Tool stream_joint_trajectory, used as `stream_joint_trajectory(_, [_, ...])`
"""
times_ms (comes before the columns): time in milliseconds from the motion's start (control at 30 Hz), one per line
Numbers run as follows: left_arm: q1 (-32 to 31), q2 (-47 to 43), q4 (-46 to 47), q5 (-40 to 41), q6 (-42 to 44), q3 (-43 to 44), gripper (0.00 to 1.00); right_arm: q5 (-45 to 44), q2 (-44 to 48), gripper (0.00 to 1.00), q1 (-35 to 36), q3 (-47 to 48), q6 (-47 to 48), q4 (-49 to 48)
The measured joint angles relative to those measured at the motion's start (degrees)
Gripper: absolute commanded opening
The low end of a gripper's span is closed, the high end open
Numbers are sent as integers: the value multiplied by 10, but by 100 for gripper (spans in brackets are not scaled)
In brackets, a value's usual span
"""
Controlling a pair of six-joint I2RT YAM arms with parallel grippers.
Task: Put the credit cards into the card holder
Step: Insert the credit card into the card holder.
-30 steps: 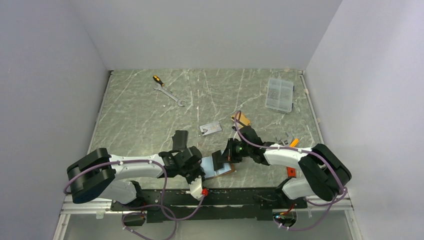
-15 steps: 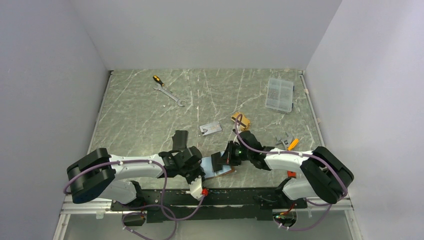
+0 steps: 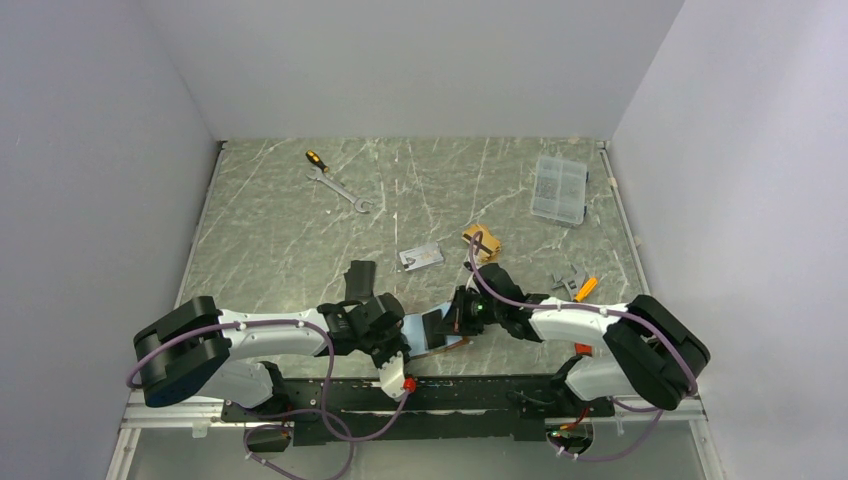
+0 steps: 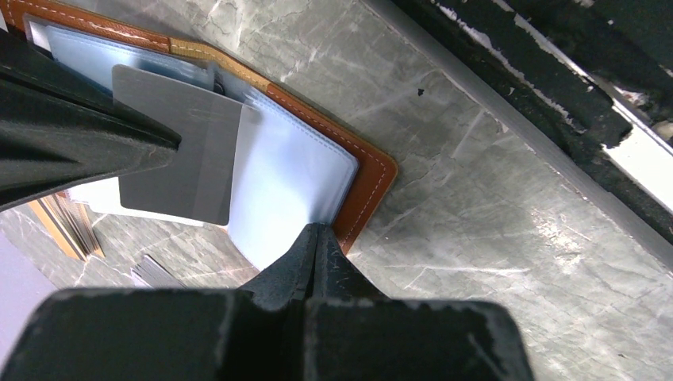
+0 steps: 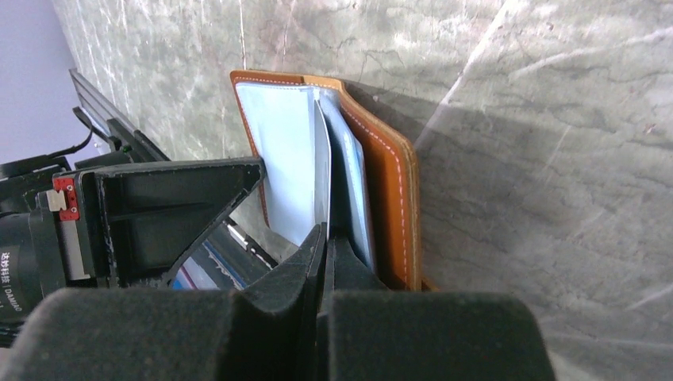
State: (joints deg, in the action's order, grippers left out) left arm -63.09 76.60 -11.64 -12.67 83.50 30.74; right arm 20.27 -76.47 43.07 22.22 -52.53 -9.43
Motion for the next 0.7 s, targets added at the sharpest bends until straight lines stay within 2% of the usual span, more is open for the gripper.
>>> stream_joint_trajectory(333, [-1, 0, -2, 1, 0, 0, 0, -5, 11, 0, 10, 2, 3, 23])
stream_joint_trajectory(700, [-2, 0, -9, 1, 0, 3, 0, 12, -46, 0, 14, 47, 21, 35])
